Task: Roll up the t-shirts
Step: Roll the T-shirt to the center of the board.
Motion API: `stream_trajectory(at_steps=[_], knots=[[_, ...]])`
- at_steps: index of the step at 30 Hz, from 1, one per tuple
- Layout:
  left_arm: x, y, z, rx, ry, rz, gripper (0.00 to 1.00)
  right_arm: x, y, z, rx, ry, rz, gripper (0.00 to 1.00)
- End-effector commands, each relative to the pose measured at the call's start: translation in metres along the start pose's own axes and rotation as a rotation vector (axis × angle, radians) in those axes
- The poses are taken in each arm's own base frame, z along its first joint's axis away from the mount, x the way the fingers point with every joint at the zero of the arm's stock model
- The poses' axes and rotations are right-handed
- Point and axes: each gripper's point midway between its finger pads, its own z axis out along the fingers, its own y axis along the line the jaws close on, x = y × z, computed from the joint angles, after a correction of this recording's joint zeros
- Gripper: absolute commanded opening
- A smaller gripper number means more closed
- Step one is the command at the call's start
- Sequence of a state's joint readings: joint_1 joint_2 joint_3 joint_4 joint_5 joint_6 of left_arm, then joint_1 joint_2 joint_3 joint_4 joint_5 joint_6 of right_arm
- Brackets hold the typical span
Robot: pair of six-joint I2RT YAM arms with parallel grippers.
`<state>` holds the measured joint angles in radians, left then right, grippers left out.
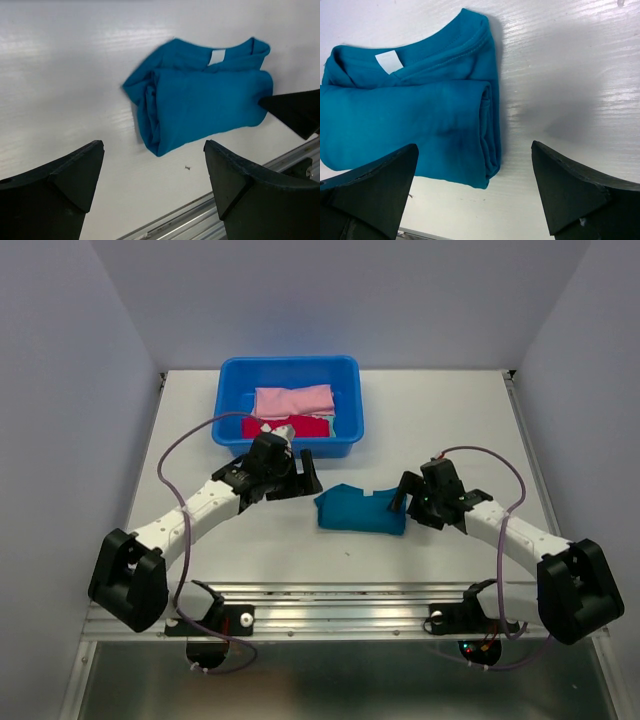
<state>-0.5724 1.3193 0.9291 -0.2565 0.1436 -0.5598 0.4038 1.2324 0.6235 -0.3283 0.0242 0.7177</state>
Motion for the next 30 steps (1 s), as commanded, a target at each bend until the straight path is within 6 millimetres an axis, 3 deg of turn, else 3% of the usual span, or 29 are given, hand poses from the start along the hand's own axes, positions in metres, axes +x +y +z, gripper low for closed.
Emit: stream_trajectory(at_steps=[1, 8, 17, 22, 26, 28, 30], knots=[[0.016, -0.015, 0.011, 0.128, 0.027, -0.051, 0.94, -0.025, 0.021, -0.007, -0.070, -0.067, -0.010, 1.00], [0.059, 0.003, 0.050, 0.147, 0.145, -0.067, 0.92, -0.020, 0.018, -0.005, -0.064, -0.058, -0.007, 1.00], [0.083, 0.004, 0.071, 0.191, 0.241, -0.088, 0.82, -0.011, 0.010, -0.002, -0.049, -0.036, -0.006, 1.00], [0.083, 0.002, 0.078, 0.208, 0.244, -0.092, 0.75, -0.009, 0.009, -0.003, -0.050, -0.037, 0.001, 1.00], [0.083, 0.003, 0.082, 0.206, 0.248, -0.095, 0.63, -0.010, 0.009, -0.004, -0.053, -0.041, -0.002, 1.00], [0.082, 0.002, 0.085, 0.209, 0.247, -0.099, 0.52, -0.010, 0.009, -0.003, -0.050, -0.039, 0.003, 1.00], [0.080, 0.000, 0.085, 0.214, 0.246, -0.098, 0.33, -0.008, 0.008, -0.002, -0.048, -0.035, 0.006, 1.00]])
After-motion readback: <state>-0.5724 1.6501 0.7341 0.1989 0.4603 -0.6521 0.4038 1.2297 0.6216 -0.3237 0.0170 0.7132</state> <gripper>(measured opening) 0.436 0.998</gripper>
